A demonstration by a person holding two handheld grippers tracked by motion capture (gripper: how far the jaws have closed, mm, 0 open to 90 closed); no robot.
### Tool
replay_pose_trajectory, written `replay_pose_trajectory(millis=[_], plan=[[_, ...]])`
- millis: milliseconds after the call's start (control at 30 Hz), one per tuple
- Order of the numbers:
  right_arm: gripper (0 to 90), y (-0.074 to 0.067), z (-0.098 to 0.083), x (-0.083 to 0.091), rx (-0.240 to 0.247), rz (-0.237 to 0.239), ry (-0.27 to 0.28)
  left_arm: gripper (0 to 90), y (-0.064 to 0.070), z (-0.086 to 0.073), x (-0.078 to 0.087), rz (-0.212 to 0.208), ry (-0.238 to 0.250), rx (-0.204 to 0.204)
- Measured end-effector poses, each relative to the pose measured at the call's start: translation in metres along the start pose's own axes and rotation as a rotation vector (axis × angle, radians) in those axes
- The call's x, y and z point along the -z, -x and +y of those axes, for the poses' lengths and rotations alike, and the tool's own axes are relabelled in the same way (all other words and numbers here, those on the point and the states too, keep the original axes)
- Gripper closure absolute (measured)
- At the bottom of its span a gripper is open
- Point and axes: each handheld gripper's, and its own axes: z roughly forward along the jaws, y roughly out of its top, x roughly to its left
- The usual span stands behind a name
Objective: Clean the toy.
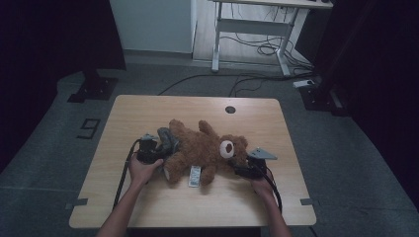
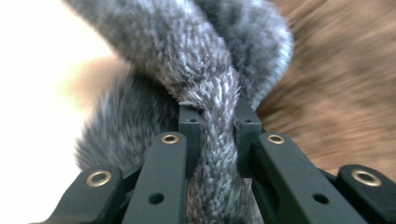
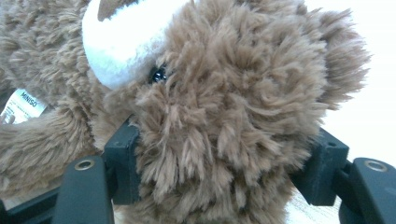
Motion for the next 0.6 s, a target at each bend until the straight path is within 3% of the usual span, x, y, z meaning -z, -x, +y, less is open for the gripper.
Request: replay_pose_trajectory(millis=[67,100,133,200,233,300,467,600], plan=[[30.7,0.000,0.000,0.000,-0.001,0.000,0.000,78.2,0.013,0.007,0.010,-0.075,0.051,-0.018],[30.7,0.000,0.000,0.000,0.000,0.000,0.000,78.2,0.018,0.008,0.012,-0.100,0.055,-0.031],[30.7,0.000,0.000,0.000,0.000,-0.001,-0.001,78.2,0.028,0.009,0.012,-0.110,0.040,-0.069],[30.7,0.000,0.000,0.000,0.002,-0.002,-0.001,78.0,0.042,0.008,0.005,-0.059,0.004,-0.136],[30.7,-0.001,0.000,0.000,0.002,-0.003,0.000,78.1,0.042,0.007,0.003,-0.053,-0.001,-0.134],[30.7,-0.001,0.000,0.000,0.005,-0.005,-0.003,78.2,0.037,0.003,-0.003,-0.066,-0.003,-0.087],[30.7,-0.001,0.000,-0.001,0.010,-0.004,-0.002,78.5,0.024,-0.013,-0.011,-0.047,-0.031,-0.061],[30.7,-0.001,-0.001,-0.001,0.012,-0.007,-0.005,78.5,0.015,-0.023,-0.016,0.037,-0.088,-0.072]])
